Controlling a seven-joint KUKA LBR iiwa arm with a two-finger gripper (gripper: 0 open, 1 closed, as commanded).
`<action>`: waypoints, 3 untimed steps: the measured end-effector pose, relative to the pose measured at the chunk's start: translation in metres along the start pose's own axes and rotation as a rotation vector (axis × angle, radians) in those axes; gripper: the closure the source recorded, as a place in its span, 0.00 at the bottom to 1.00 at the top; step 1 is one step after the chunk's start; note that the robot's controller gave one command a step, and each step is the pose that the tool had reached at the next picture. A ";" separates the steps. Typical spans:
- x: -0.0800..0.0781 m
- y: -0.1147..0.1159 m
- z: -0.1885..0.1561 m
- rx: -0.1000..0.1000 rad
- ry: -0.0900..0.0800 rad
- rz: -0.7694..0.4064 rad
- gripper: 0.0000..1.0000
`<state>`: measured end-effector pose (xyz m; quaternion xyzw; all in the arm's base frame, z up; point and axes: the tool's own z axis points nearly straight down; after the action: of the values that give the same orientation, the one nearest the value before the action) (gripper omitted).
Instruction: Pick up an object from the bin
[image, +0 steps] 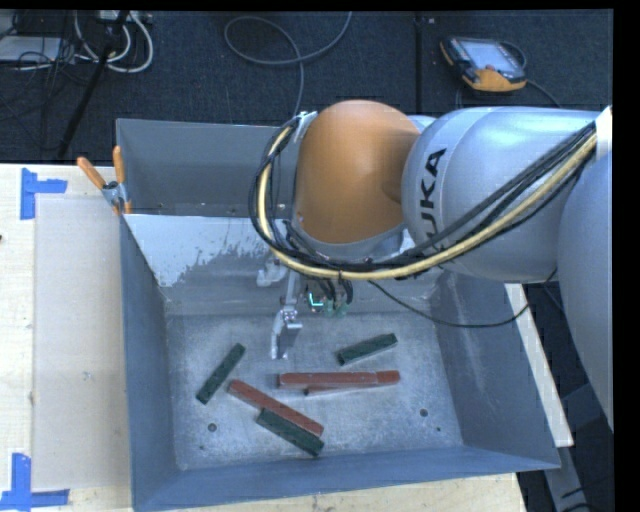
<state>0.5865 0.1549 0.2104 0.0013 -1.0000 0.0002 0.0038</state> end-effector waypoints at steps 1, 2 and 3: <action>-0.002 -0.001 -0.004 -0.001 -0.007 0.003 0.00; -0.010 -0.016 0.039 -0.003 -0.016 -0.022 0.00; 0.031 -0.010 0.134 -0.004 -0.020 -0.006 1.00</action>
Offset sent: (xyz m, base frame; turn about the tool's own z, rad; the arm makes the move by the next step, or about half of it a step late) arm 0.0195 -0.0513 -0.1328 -0.0603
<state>0.5544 0.1445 0.0768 0.0041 -1.0000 -0.0016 -0.0062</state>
